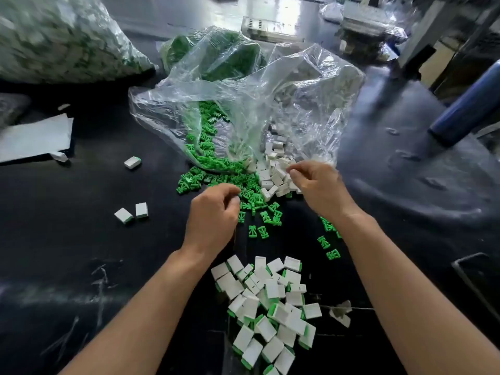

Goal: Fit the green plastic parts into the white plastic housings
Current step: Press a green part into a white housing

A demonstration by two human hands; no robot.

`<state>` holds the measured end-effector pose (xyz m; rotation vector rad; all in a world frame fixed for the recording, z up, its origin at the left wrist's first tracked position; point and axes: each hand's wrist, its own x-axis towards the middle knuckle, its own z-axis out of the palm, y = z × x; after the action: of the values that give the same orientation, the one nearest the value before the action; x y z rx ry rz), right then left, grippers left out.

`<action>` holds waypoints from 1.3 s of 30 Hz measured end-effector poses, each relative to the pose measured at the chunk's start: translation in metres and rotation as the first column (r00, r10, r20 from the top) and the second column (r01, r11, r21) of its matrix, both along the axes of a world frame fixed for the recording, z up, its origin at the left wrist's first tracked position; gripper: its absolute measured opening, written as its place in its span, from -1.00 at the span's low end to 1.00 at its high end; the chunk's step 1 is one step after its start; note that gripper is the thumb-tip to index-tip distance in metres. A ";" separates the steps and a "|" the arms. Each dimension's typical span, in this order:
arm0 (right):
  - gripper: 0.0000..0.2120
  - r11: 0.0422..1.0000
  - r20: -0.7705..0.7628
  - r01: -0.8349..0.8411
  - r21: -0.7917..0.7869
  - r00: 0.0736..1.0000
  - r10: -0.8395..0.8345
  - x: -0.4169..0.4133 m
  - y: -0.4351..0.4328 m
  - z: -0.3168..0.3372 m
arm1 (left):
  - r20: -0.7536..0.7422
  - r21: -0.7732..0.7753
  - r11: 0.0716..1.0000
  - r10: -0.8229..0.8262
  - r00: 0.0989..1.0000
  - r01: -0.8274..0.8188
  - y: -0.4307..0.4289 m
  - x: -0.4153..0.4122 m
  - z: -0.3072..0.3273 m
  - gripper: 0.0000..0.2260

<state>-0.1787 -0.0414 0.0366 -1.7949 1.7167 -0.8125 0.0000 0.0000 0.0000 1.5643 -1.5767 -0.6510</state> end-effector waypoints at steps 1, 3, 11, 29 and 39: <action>-0.79 1.000 -0.014 -0.019 0.007 1.000 0.019 0.002 -0.003 -0.002 | 0.027 -0.046 0.998 0.038 0.999 -0.037 -0.002 0.004 0.000 -0.83; -0.75 0.999 -0.056 -0.047 0.000 0.997 0.047 0.005 -0.008 -0.007 | 0.111 -0.097 0.991 0.104 0.988 -0.093 -0.008 0.010 0.000 -0.78; -0.62 0.972 -0.360 -0.220 0.080 0.903 0.234 0.003 -0.016 -0.033 | 0.479 0.135 0.981 -0.186 0.858 0.137 -0.019 0.021 -0.012 -0.55; -0.83 0.980 -0.143 -0.122 -0.155 0.985 0.100 0.003 0.044 -0.041 | 0.429 -0.132 0.976 -0.100 0.898 0.172 0.013 0.019 -0.005 -0.86; -0.84 0.962 -0.065 -0.034 -0.272 0.998 0.016 -0.006 0.052 -0.034 | 0.013 -0.088 0.996 -0.009 1.000 0.010 0.023 0.012 0.019 -0.75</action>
<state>-0.1846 0.0106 0.0027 -2.0370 1.6829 -1.0348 0.0117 0.0230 0.0193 1.4995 -1.6012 -0.5695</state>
